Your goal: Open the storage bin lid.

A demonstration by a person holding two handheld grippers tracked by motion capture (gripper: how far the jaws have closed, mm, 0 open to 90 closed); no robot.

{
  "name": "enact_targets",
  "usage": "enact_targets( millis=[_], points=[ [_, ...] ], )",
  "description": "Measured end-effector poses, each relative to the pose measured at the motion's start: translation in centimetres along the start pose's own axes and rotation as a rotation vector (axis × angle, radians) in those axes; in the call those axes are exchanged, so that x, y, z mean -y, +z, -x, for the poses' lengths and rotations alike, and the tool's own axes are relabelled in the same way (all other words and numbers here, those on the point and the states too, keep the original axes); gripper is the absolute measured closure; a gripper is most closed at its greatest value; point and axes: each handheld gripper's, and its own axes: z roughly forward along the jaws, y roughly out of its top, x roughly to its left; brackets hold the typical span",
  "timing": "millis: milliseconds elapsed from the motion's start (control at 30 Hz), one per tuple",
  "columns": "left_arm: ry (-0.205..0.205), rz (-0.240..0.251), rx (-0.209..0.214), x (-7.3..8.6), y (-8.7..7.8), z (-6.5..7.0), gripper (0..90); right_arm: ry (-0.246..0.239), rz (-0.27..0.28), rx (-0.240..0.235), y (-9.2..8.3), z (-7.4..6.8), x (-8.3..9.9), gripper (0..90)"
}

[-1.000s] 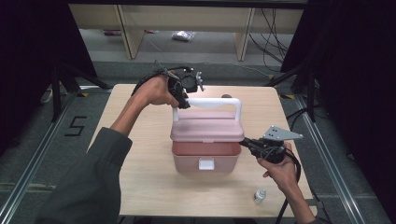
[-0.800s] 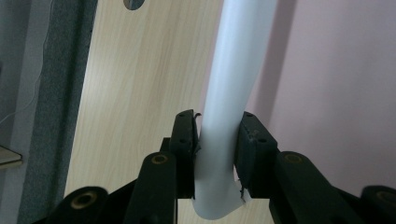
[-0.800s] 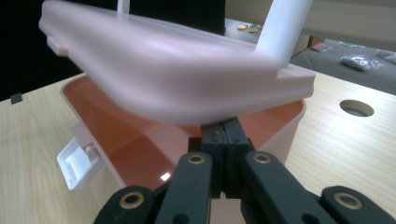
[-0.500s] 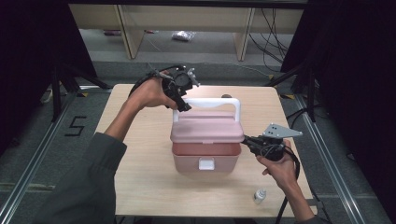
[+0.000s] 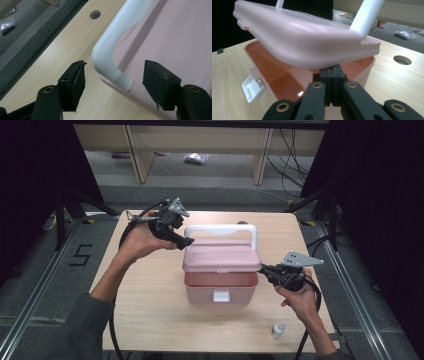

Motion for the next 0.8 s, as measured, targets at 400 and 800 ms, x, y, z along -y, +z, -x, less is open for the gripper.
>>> enact_targets(
  millis=[400, 800],
  points=[
    [-0.116, 0.029, -0.056, 4.7, -1.4, -0.4, 31.3, -0.025, 0.018, 0.0, 0.0, 0.3, -0.4, 90.0],
    [-0.197, 0.092, -0.025, 8.8, -1.0, 1.2, 30.8, -0.028, 0.017, -0.001, -0.2, 0.3, -1.5, 90.0]
  ],
)
